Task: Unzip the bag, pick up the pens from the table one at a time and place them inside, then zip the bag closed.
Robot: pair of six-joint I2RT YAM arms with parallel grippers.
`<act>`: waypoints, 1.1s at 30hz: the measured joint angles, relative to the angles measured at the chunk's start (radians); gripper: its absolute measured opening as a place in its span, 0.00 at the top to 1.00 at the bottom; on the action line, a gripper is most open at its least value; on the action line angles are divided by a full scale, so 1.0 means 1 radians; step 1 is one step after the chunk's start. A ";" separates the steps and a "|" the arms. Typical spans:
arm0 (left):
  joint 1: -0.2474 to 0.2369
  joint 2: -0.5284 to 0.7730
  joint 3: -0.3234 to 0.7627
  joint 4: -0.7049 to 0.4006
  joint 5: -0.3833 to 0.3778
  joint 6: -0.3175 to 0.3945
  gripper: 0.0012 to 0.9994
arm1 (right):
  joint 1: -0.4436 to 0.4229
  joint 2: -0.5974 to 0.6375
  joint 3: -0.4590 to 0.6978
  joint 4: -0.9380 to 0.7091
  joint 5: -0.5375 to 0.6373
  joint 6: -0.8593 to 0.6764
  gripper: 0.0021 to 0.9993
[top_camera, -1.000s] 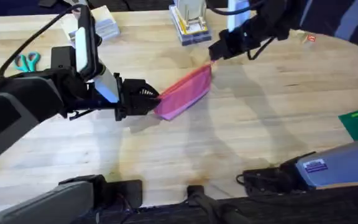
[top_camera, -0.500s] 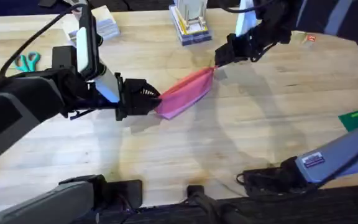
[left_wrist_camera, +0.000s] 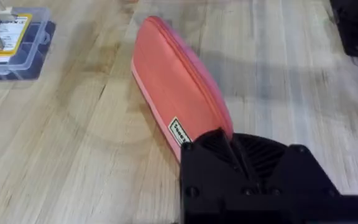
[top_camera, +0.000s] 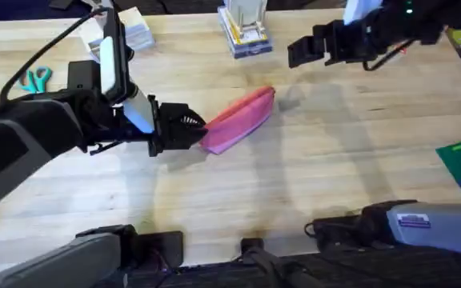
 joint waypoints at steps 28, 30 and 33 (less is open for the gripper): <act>0.001 0.000 0.000 -0.006 0.038 -0.003 0.01 | 0.105 -0.237 0.000 -0.185 -0.019 -0.121 0.00; 0.001 0.000 0.000 -0.011 0.038 -0.003 0.01 | 0.105 -0.237 0.000 -0.186 -0.019 -0.121 0.00; 0.008 0.000 0.000 -0.011 0.039 -0.003 0.00 | 0.105 -0.237 0.000 -0.188 -0.019 -0.121 0.00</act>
